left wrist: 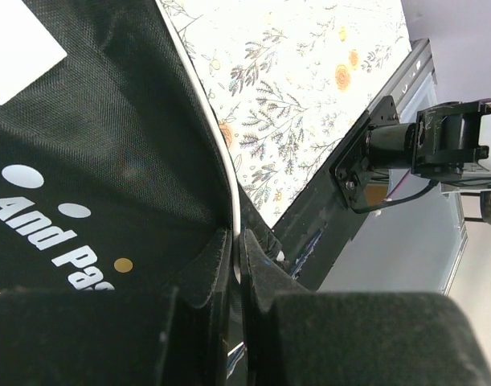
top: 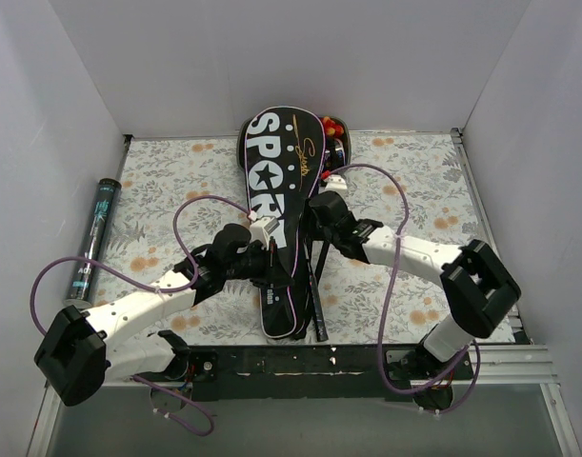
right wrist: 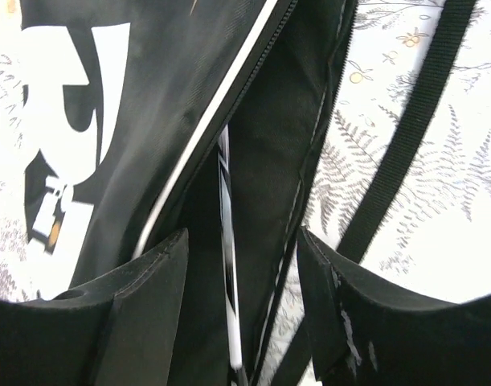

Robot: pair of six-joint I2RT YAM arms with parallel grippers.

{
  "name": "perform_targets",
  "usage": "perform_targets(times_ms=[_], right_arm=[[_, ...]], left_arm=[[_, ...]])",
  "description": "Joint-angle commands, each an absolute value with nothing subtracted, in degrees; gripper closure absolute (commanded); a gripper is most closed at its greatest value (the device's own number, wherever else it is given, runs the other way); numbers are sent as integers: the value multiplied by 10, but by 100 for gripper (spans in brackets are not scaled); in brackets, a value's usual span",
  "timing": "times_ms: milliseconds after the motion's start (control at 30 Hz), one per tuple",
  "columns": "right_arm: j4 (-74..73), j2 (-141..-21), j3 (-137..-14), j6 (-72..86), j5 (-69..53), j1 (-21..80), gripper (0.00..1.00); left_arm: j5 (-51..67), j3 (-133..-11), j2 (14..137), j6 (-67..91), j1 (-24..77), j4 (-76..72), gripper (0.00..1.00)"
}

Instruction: Pack up the badminton gear

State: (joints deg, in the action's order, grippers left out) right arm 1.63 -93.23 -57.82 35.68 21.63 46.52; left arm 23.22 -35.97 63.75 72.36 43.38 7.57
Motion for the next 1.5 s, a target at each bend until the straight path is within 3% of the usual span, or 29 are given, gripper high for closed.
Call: perform_targets(times_ms=[0, 233, 467, 867, 1467], right_arm=[[-41, -843, -553, 344, 198, 468, 36], [-90, -671, -424, 356, 144, 468, 37], [-93, -568, -320, 368, -26, 468, 39], [31, -568, -207, 407, -162, 473, 41], [122, -651, -189, 428, -156, 504, 45]], left_arm=[[248, -363, 634, 715, 439, 62, 100], [243, -370, 633, 713, 439, 66, 100], [242, -367, 623, 714, 439, 69, 100], [248, -373, 613, 721, 439, 71, 100], [250, -373, 609, 719, 439, 73, 100]])
